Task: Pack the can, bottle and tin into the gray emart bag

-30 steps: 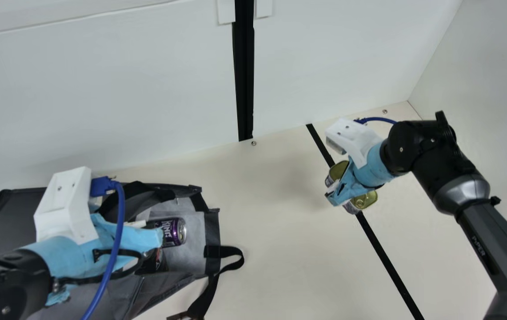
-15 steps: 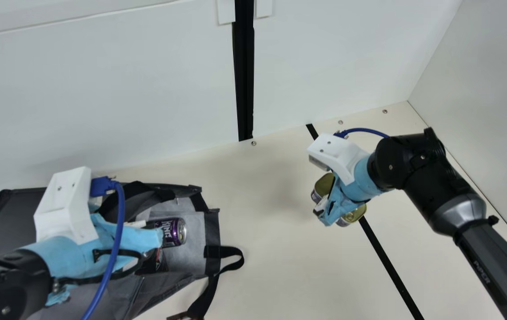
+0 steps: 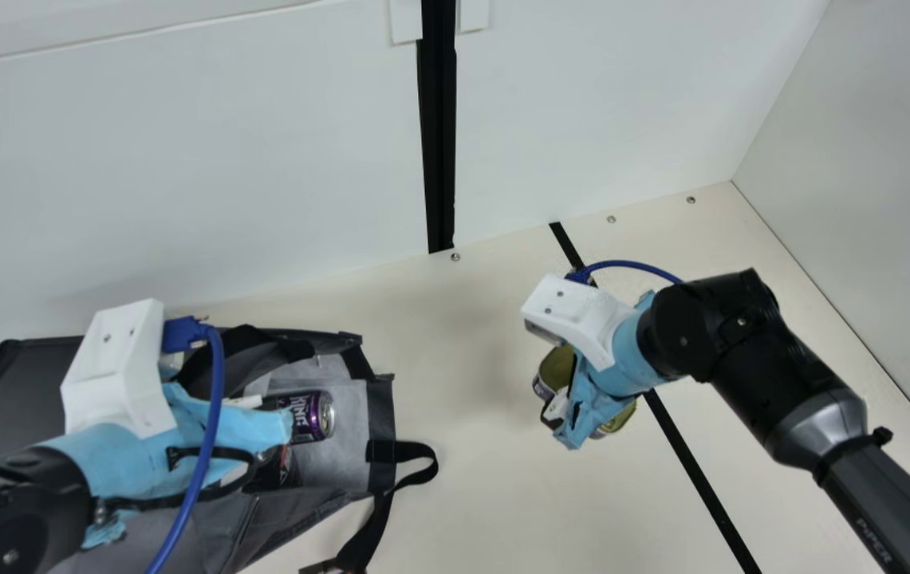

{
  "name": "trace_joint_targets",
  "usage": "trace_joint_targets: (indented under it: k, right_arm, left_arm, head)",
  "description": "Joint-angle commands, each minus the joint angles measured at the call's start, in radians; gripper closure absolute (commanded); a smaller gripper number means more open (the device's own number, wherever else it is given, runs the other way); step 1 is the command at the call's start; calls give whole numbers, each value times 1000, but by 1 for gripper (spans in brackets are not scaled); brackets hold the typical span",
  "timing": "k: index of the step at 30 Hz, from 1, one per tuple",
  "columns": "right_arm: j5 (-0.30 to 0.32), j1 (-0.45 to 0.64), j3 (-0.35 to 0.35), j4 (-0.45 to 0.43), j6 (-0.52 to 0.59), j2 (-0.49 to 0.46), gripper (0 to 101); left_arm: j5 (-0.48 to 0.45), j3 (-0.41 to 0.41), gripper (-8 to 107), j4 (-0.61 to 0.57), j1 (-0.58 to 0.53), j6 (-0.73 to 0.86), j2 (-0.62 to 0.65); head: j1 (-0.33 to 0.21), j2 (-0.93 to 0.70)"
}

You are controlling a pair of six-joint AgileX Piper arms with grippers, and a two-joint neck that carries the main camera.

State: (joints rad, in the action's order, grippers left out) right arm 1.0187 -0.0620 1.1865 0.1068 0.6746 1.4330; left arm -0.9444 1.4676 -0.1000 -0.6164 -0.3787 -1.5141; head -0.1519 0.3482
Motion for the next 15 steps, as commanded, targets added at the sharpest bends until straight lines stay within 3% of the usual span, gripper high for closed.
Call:
trace_joint_targets:
  k: [1,15]
  right_arm:
    - [-2,-12,-5,3,2,-4,101]
    - [-5,-97,-69,6,30,-54,101]
  left_arm:
    - [0,0,89,0,0,0,0]
    - [0,0,89,0,0,0,0]
  head:
    - [-23,1]
    - [-23,1]
